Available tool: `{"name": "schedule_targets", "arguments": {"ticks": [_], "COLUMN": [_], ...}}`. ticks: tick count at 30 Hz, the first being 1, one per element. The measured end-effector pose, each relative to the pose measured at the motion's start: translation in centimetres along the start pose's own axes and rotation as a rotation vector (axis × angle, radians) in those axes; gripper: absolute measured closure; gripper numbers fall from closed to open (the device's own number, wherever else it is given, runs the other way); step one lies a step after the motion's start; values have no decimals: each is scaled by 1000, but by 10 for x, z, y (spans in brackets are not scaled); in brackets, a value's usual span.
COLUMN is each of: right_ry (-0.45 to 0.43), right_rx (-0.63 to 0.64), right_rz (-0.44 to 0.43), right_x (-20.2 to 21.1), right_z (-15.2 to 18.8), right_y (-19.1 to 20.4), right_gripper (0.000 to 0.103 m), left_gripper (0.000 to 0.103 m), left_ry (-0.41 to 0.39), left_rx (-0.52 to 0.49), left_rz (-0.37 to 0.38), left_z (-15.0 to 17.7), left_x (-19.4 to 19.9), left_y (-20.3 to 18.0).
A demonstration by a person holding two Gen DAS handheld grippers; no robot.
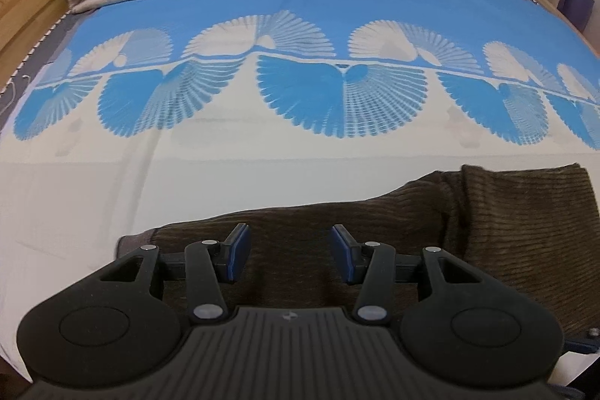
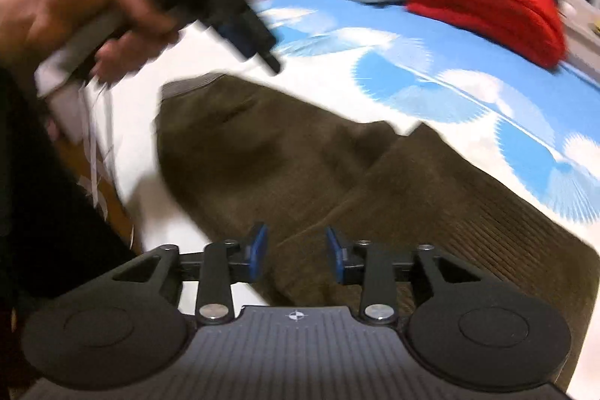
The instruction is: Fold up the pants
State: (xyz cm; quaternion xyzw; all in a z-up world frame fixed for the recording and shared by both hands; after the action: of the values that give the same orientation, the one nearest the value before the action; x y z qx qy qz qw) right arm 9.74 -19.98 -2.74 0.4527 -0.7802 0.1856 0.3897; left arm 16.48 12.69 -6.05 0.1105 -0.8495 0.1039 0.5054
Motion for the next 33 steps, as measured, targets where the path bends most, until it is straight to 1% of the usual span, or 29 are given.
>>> {"name": "schedule_targets", "arguments": {"ticks": [1,2,3,4,5,6,7,8,9,10,11,13,15,16,18,19,20,22,23,24,26,28,30,31,32,33], "right_ry": [21,69,143,245,297,287,282,278,255,218,181,137,113,110,108,109,112,118,127,138,161,189,199,202,210,219], "right_rx": [-20,-30,-22,6,43,94,130,121,85,43,5,-47,-128,-179,-290,-337,-386,-481,-530,-573,-674,-774,-820,-834,-847,-860], "right_rz": [24,46,55,51,37,42,50,48,37,29,36,82,158,200,292,330,367,425,441,443,412,362,317,299,284,275], "right_x": [-5,-13,-25,-40,-47,-48,-45,-40,-33,-25,-14,0,13,20,37,44,53,69,75,78,81,80,78,78,74,74], "right_z": [5,13,25,42,53,55,53,48,41,34,29,26,31,37,52,59,69,88,98,108,128,146,155,157,160,162], "right_y": [-6,-9,-10,-8,-4,1,4,5,3,-2,-8,-25,-49,-62,-90,-103,-117,-139,-147,-153,-161,-162,-158,-156,-154,-156], "right_gripper": [66,66,66,65,63,63,63,63,63,60,59,54,52,51,51,50,49,40,37,33,32,32,32,32,32,32], "left_gripper": [50,51,51,52,55,58,66,71,74,77,78,78,78,78,78,78,79,81,81,81,81,81,81,81,81,79], "left_ry": [1,1,2,3,5,5,6,8,9,14,17,34,69,74,89,102,117,153,170,177,166,116,74,70,87,123], "left_rx": [6,8,16,19,21,16,5,-12,-33,-52,-74,-120,-182,-214,-290,-316,-334,-351,-330,-294,-252,-220,-174,-160,-162,-177], "left_rz": [12,27,50,70,94,121,147,174,202,224,249,291,347,359,354,333,289,173,164,170,171,199,232,213,166,107], "left_z": [-2,-4,-6,-7,-8,-9,-9,-9,-10,-9,-8,-4,4,8,18,22,25,31,32,29,23,11,-1,-3,-2,2], "left_x": [-1,-2,-3,-3,-4,-4,-5,-6,-7,-9,-10,-17,-23,-25,-35,-42,-53,-76,-82,-83,-79,-69,-65,-68,-75,-87], "left_y": [-6,-10,-19,-25,-35,-46,-58,-70,-83,-95,-108,-132,-156,-165,-180,-183,-183,-175,-173,-171,-172,-176,-177,-176,-173,-170]}}
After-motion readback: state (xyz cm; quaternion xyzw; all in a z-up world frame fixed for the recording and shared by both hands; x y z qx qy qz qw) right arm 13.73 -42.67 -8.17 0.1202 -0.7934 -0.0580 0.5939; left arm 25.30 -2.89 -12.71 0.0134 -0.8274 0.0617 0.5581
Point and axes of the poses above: each gripper's, at about its wrist camera, not at the fingertips, and x roughly against the way its jaws point, y to its left, z to its underside, the point moved 7 cm from there along -x, roughly the way its jaws point, and after that the axes turned 7 degrees about x, right-handed, at the moved point
